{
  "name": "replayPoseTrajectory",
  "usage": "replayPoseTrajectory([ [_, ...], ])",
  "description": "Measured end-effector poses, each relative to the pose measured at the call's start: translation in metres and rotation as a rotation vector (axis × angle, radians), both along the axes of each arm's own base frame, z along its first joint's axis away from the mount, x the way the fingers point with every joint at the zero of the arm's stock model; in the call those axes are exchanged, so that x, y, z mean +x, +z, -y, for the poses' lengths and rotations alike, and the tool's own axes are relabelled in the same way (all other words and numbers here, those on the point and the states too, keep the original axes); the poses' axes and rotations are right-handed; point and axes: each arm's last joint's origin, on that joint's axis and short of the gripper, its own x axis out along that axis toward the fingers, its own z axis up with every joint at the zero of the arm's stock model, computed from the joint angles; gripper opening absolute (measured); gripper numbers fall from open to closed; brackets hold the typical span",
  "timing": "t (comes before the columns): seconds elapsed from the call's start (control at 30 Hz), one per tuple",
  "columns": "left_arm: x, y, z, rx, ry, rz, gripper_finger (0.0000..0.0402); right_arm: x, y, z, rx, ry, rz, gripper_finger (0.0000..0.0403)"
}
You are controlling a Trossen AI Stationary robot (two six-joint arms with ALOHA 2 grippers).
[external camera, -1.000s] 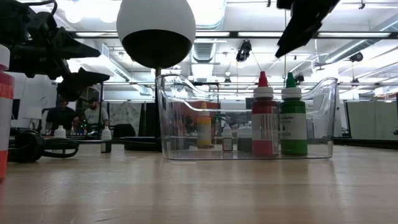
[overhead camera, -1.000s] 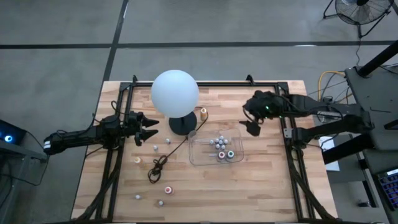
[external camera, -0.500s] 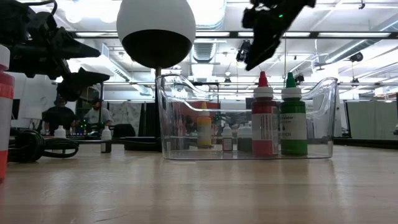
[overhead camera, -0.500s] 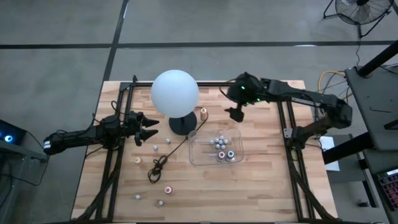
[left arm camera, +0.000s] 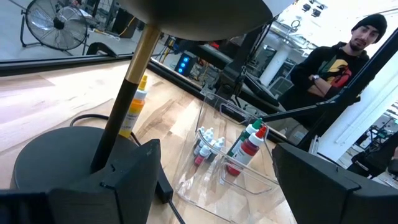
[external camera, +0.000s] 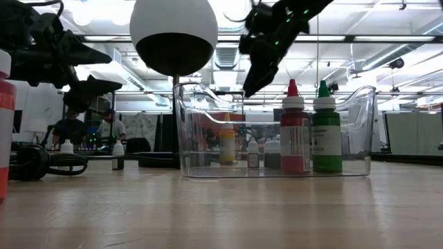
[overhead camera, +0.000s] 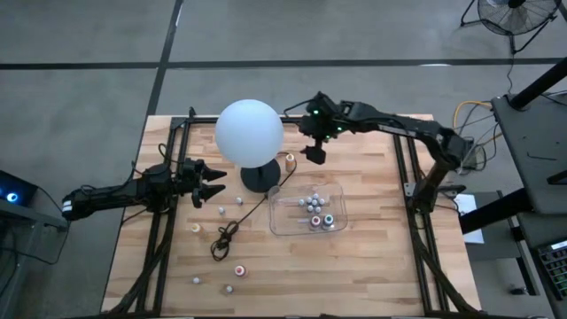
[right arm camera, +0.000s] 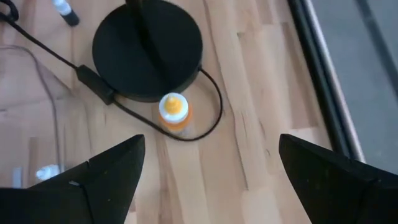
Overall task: Pick & Place food coloring
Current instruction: Put the large yellow food coloring bottle into the transparent bin
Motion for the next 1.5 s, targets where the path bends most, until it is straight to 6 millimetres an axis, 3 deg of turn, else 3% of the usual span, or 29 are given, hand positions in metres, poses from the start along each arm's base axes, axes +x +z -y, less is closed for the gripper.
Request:
replayPoseTrajectory([
  [0.27,0.0,0.0,0.0,0.0,0.0,0.0,0.0279,0.027,-0.028,0.008,0.059,0.047,-0.027,0.0361],
  [0.57,0.0,0.0,0.0,0.0,0.001,0.0,0.0279,0.041,-0.049,0.003,0.088,0.098,-0.036,0.0361],
  [1.07,0.0,0.0,0.0,0.0,0.0,0.0,0.0279,0.041,-0.067,0.002,0.119,0.062,-0.021,0.0361],
  [1.5,0.0,0.0,0.0,0.0,0.0,0.0,0.0279,0.032,-0.097,-0.005,0.078,0.015,0.192,0.0361],
])
